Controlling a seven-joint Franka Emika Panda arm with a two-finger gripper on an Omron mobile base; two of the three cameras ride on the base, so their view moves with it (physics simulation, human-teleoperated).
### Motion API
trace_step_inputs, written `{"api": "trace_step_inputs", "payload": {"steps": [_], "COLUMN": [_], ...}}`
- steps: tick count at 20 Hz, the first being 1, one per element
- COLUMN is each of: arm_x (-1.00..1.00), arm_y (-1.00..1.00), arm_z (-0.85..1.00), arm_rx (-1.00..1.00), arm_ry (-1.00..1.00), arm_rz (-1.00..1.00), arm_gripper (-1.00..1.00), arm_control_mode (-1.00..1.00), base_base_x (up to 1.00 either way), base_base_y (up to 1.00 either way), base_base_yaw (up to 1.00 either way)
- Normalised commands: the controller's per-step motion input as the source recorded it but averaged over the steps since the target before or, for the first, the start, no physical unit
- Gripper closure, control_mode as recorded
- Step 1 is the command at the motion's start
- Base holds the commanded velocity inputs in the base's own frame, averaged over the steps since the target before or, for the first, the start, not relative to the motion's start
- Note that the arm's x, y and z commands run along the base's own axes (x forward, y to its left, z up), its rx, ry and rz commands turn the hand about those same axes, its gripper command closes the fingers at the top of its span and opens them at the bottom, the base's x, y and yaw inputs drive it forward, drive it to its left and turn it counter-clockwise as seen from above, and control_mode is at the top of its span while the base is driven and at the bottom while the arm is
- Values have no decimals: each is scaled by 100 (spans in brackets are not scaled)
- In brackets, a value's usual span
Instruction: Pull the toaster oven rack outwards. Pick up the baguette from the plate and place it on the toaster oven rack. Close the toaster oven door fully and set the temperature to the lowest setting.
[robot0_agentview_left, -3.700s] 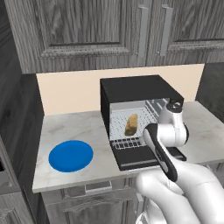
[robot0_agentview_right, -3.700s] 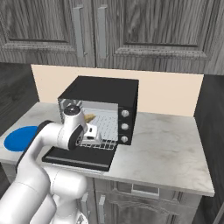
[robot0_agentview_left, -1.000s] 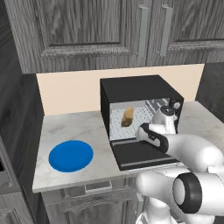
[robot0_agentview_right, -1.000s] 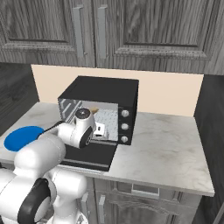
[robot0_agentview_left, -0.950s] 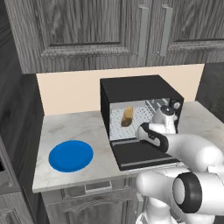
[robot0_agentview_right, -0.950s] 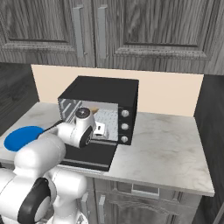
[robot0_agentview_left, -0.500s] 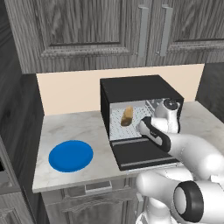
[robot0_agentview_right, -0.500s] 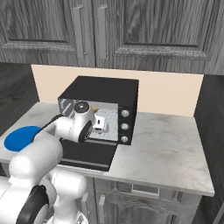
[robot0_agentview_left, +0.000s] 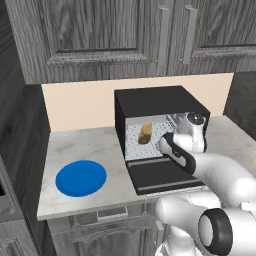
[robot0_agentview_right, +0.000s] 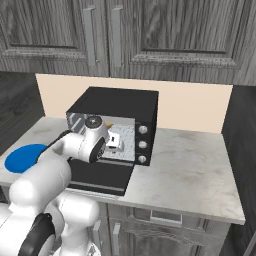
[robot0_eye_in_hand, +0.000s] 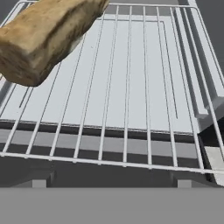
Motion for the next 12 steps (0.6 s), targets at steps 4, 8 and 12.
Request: {"api": "trace_step_inputs", "payload": {"steps": [4, 8, 12], "arm_x": [-54, -54, -1], "arm_y": [0, 0, 0], "arm_z": [-2, -1, -27], "arm_rx": [0, 1, 0], "arm_ry": [0, 0, 0], "arm_rz": [0, 0, 0], "arm_gripper": [-100, -100, -100], "arm_control_mode": [-100, -100, -100], "base_base_x": [0, 0, 0], "base_base_y": [0, 0, 0], "base_base_yaw": [0, 0, 0]}}
